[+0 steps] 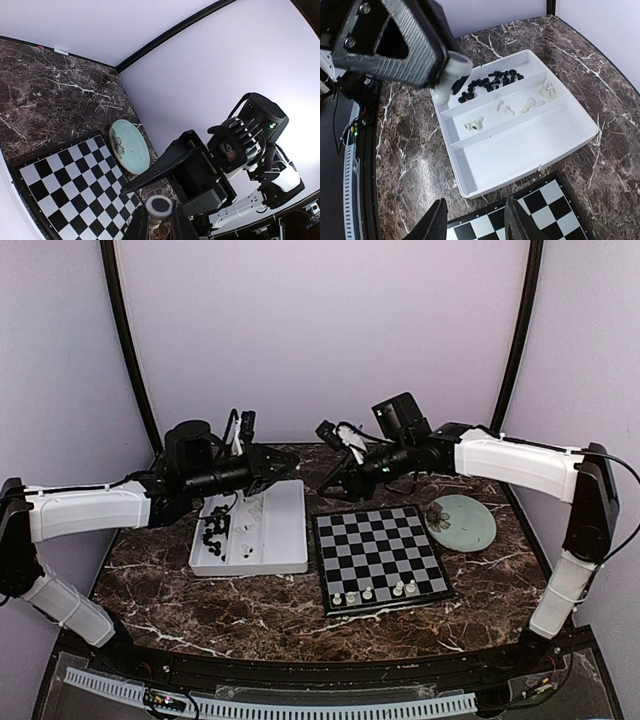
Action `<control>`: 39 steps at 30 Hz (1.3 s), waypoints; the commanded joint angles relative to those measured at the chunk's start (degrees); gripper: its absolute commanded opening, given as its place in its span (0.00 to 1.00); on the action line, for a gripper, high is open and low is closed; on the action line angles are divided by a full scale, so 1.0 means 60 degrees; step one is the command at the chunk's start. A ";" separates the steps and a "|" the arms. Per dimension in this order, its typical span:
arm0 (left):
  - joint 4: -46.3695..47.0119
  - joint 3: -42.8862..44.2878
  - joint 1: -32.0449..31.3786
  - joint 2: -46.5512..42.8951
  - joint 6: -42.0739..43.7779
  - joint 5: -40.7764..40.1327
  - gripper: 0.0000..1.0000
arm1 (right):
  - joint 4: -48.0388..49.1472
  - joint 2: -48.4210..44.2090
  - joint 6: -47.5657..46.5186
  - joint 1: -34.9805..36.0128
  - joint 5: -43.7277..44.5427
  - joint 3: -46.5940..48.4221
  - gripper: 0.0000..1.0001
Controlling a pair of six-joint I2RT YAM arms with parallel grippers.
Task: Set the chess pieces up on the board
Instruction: Pass from the left arm to the right
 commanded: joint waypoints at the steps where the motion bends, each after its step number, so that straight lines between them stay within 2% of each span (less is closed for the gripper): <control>1: 0.1391 -0.0370 -0.0081 -0.0306 -0.1223 -0.0360 0.05 | 0.0833 0.0238 0.0780 0.0114 0.0318 0.0753 0.42; 14: 0.1595 -0.0403 -0.0202 -0.0044 -0.1576 -0.0230 0.07 | 0.0694 0.0660 0.0454 0.0486 -0.0330 0.1687 0.47; 22: 0.1719 -0.0317 -0.0251 0.0227 -0.1701 0.0054 0.08 | 0.0762 0.0834 0.0293 0.0578 -0.0333 0.1903 0.45; 28: 0.1629 -0.0303 -0.0262 0.0301 -0.1706 0.0172 0.09 | 0.0840 0.0898 0.0248 0.0577 -0.0345 0.1935 0.37; 34: 0.1425 -0.0246 -0.0269 0.0400 -0.1713 0.0373 0.11 | 0.0831 0.0860 0.0081 0.0578 -0.0409 0.1838 0.23; 39: 0.1070 -0.0272 -0.0268 0.0366 -0.1595 0.0419 0.17 | 0.0818 0.0867 0.0005 0.0576 -0.0484 0.1804 0.14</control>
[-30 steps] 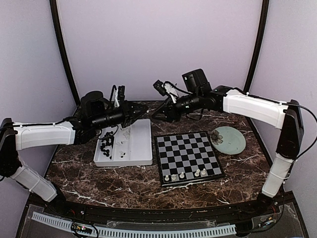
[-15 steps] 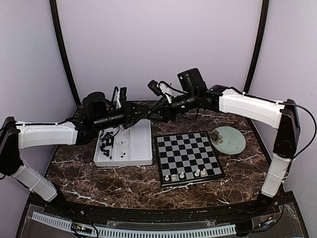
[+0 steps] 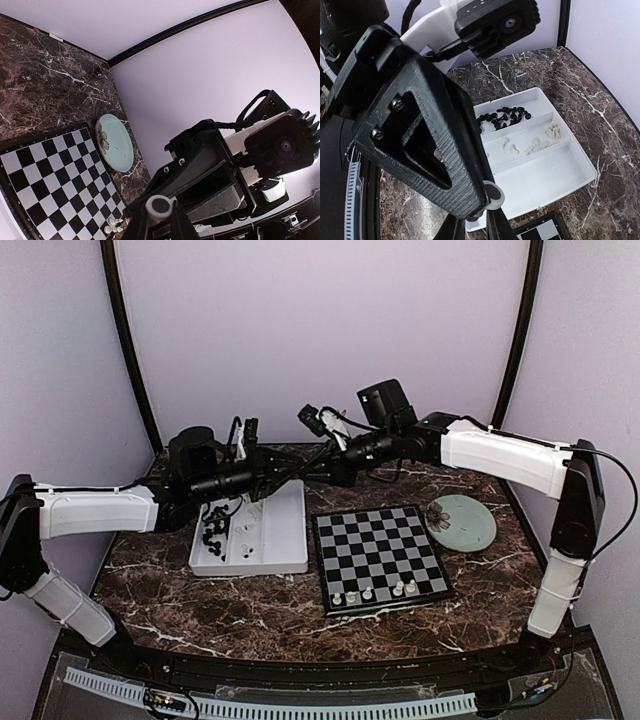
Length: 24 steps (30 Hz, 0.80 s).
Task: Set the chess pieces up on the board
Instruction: Pass from the left arm to the right, then pass from the right arm to the left
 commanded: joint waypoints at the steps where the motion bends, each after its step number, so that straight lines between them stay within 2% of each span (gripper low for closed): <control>1: -0.0350 0.0088 -0.0065 -0.0035 0.0182 0.0318 0.18 | 0.0480 0.0051 -0.0098 0.0097 -0.0254 0.0172 0.13; 9: -0.1726 0.0099 -0.0051 -0.0560 0.0859 -0.0263 0.32 | 0.0609 0.0307 0.0024 0.0090 -0.0390 0.0256 0.09; 17: -0.3088 0.0420 0.0061 -0.0731 0.1302 -0.0922 0.37 | 0.0597 0.0415 0.0031 0.0090 -0.0469 0.0178 0.09; 24: -0.2771 0.0502 0.0144 -0.0645 0.1482 -0.0676 0.39 | 0.0475 0.0467 -0.0003 0.0125 -0.0580 0.0026 0.10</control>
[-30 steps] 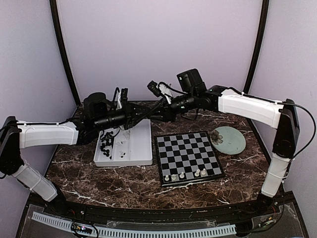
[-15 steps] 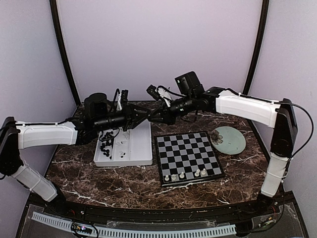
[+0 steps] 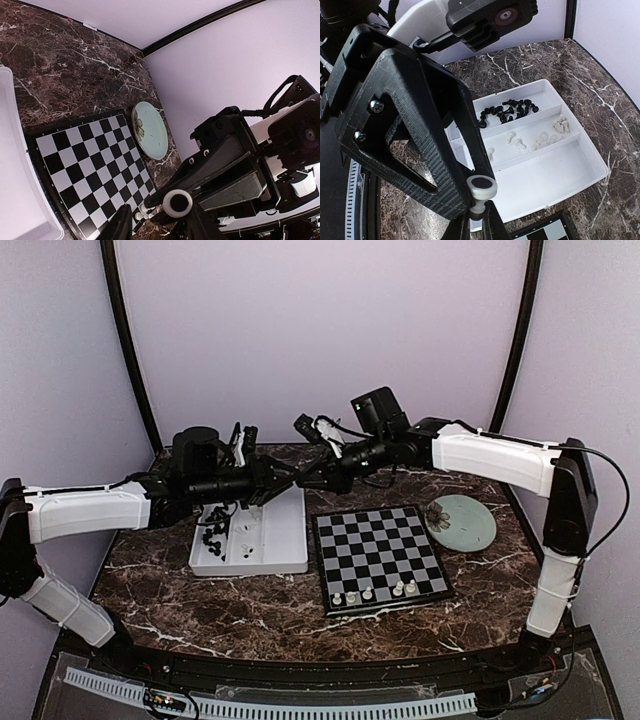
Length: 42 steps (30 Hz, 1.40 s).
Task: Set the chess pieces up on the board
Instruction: Pass from the right arm to the left, then pass from the left arm to the right
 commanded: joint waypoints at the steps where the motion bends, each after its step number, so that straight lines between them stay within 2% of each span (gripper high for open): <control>1: -0.0265 0.0256 0.0087 -0.0194 0.0344 0.0031 0.39 | 0.0459 0.0091 0.0004 0.0125 -0.0371 0.0025 0.10; 14: -0.0134 0.0404 0.0117 -0.0063 0.0559 0.0278 0.29 | 0.0271 0.0256 -0.0067 0.0240 -0.0456 0.0058 0.11; 18: -0.0094 0.0408 0.0125 -0.0034 0.0562 0.0335 0.22 | 0.0256 0.0250 -0.0069 0.0255 -0.0443 0.0026 0.11; 25: -0.0199 0.0446 0.0126 0.0082 0.0475 0.0455 0.16 | 0.0247 0.0240 -0.0054 0.0262 -0.0368 0.0061 0.12; 28: -0.0141 0.0360 0.0127 0.0014 0.0400 0.0338 0.14 | 0.0160 0.0165 -0.0051 0.0256 -0.0292 0.0118 0.18; 32: 0.0627 -0.0119 0.0194 -0.0278 -0.0027 -0.0072 0.13 | 0.0044 -0.0412 -0.0141 0.0107 -0.0426 -0.0278 0.36; 35: 0.1491 -0.0480 0.0238 -0.0520 -0.0530 -0.0440 0.13 | 0.0369 -0.0750 0.0652 -0.0530 -0.1453 -0.0603 0.42; 37: 0.2266 -0.0797 0.0264 -0.0585 -0.1078 -0.0692 0.13 | 0.1276 -0.0942 0.1760 -0.1072 -0.2506 -0.1019 0.44; 42: 0.4428 -0.1489 0.0325 -0.0470 -0.2586 -0.1063 0.13 | 0.3251 -0.0942 0.3957 -0.1691 -0.3600 -0.1640 0.47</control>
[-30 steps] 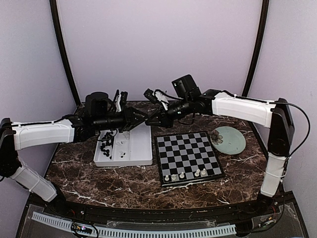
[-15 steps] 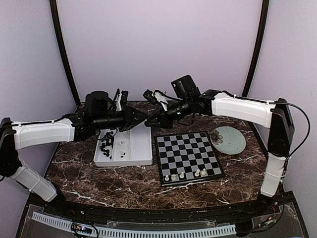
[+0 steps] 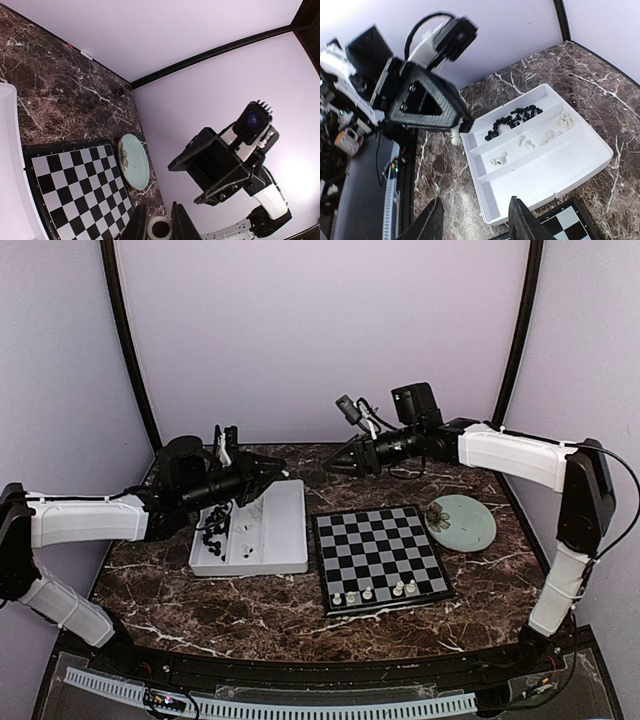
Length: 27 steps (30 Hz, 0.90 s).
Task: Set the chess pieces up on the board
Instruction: Pass from the left arm to the right
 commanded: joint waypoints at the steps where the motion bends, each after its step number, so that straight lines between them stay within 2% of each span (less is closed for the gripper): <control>1: 0.2438 -0.0473 0.0074 -0.0145 -0.1602 -0.0466 0.13 | 0.2561 -0.0163 0.2491 -0.0351 -0.1549 -0.0490 0.47; 8: 0.3501 -0.0591 0.0076 0.0251 -0.2228 -0.0372 0.13 | 0.6225 0.0510 0.6155 -0.0321 -0.2472 -0.0936 0.47; 11: 0.3700 -0.0602 0.0086 0.0361 -0.2315 -0.0370 0.13 | 0.7508 0.0749 0.7275 -0.0240 -0.2639 -0.0979 0.46; 20: 0.4027 -0.0527 0.0075 0.0598 -0.2333 -0.0277 0.13 | 0.7904 0.1144 0.7974 0.0177 -0.2576 -0.0783 0.44; 27: 0.4176 -0.0482 0.0084 0.0726 -0.2382 -0.0088 0.13 | 0.7450 0.1391 0.7925 0.0200 -0.2246 -0.0516 0.44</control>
